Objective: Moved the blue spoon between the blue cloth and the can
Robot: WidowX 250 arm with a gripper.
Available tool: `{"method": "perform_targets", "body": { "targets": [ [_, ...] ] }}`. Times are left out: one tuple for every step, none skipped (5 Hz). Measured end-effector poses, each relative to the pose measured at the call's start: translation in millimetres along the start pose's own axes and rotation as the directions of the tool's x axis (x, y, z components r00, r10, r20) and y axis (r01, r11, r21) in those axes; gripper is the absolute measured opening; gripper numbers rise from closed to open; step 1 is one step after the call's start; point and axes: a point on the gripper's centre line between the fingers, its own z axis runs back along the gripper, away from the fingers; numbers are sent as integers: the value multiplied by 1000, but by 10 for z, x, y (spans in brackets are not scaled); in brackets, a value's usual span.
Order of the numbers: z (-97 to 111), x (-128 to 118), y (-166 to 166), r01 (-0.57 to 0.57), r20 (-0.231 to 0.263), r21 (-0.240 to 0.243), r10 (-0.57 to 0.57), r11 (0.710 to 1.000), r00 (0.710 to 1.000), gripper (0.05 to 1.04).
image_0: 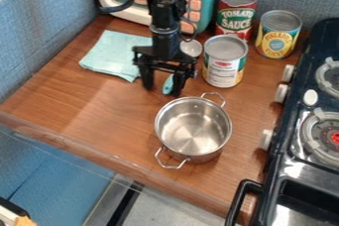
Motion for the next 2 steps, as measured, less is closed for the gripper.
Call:
{"method": "perform_targets", "body": {
  "targets": [
    [258, 32, 14, -4, 58, -22, 5, 1000, 998, 1004],
    [552, -58, -53, 25, 102, -59, -19, 998, 995, 1001]
  ]
}}
